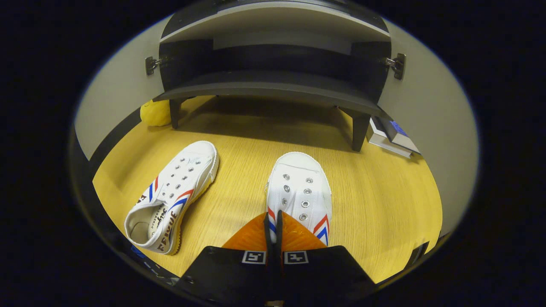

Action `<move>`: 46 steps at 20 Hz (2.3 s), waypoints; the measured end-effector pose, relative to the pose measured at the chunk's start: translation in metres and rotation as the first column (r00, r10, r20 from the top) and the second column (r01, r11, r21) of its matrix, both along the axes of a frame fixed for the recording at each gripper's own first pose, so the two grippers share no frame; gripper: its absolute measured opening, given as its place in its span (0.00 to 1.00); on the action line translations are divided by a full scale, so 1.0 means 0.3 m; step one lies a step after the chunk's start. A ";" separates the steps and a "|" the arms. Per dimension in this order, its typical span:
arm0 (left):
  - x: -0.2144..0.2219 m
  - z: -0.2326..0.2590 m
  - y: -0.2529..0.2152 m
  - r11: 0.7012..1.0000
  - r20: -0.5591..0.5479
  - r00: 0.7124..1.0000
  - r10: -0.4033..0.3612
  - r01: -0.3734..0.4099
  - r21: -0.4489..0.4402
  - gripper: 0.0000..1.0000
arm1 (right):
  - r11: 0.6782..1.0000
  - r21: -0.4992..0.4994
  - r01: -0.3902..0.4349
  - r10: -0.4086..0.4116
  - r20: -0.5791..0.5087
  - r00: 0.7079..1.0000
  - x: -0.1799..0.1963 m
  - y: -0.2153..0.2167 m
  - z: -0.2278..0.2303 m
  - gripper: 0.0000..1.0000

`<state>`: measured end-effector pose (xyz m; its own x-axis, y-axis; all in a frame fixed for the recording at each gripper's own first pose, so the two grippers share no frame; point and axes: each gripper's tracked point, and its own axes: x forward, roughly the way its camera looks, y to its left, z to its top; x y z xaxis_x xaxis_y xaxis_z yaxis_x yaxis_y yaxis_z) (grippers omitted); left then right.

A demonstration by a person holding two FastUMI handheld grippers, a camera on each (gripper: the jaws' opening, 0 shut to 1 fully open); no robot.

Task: Grab one shoe with the right hand and put it into the shoe cabinet, grab the other shoe with the left hand and put it into the shoe cabinet; then close the right door with the right hand and the left door with the left hand.

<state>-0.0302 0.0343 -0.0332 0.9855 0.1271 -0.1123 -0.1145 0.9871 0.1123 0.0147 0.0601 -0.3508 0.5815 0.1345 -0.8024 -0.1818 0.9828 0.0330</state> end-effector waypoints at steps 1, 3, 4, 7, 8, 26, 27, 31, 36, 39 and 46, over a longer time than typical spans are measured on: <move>-0.001 -0.004 -0.005 1.000 0.000 1.000 -0.003 0.003 -0.002 0.93 | 1.000 0.011 0.010 -0.010 0.008 1.000 0.002 -0.011 0.017 0.01; 0.001 -0.008 -0.014 1.000 -0.002 1.000 -0.011 0.011 -0.007 0.92 | 0.999 0.042 0.027 -0.028 0.021 0.999 0.006 -0.023 0.058 0.02; 0.001 -0.005 -0.018 1.000 0.000 1.000 -0.014 0.014 -0.008 0.92 | 0.998 0.058 0.031 -0.033 0.027 0.999 0.012 -0.022 0.079 0.02; -0.003 -0.003 -0.026 1.000 0.007 1.000 -0.024 0.024 -0.012 0.92 | 0.995 0.084 0.045 -0.052 0.082 0.995 0.036 -0.030 0.177 0.01; -0.001 -0.003 -0.026 1.000 0.009 1.000 -0.026 0.026 -0.014 0.92 | 0.995 0.094 0.045 -0.054 0.096 0.994 0.044 -0.030 0.211 0.01; 0.028 -0.012 -0.014 0.999 0.040 0.999 -0.034 0.036 -0.037 0.92 | 0.980 0.201 -0.004 -0.087 0.442 0.893 0.282 -0.022 0.876 0.01; 0.031 -0.014 -0.016 0.999 0.040 0.999 -0.034 0.036 -0.036 0.92 | 0.979 0.202 -0.011 -0.085 0.461 0.883 0.302 -0.017 0.895 0.01; 0.038 -0.012 -0.017 0.999 0.044 0.999 -0.027 0.028 -0.032 0.92 | 0.976 0.215 -0.022 -0.092 0.507 0.857 0.376 -0.021 0.986 0.00; 0.039 -0.026 -0.017 0.999 0.028 1.000 -0.012 0.012 -0.030 0.91 | 0.972 0.231 -0.034 -0.107 0.570 0.814 0.512 -0.039 1.102 0.00; 0.033 -0.018 -0.013 1.000 0.032 0.999 0.006 -0.005 -0.019 0.92 | 0.969 0.245 -0.035 -0.125 0.607 0.785 0.603 -0.047 1.172 0.00; 0.020 -0.008 -0.029 0.999 0.037 0.999 0.039 -0.039 -0.008 0.93 | 0.966 0.258 -0.020 -0.157 0.645 0.748 0.825 -0.069 1.264 0.00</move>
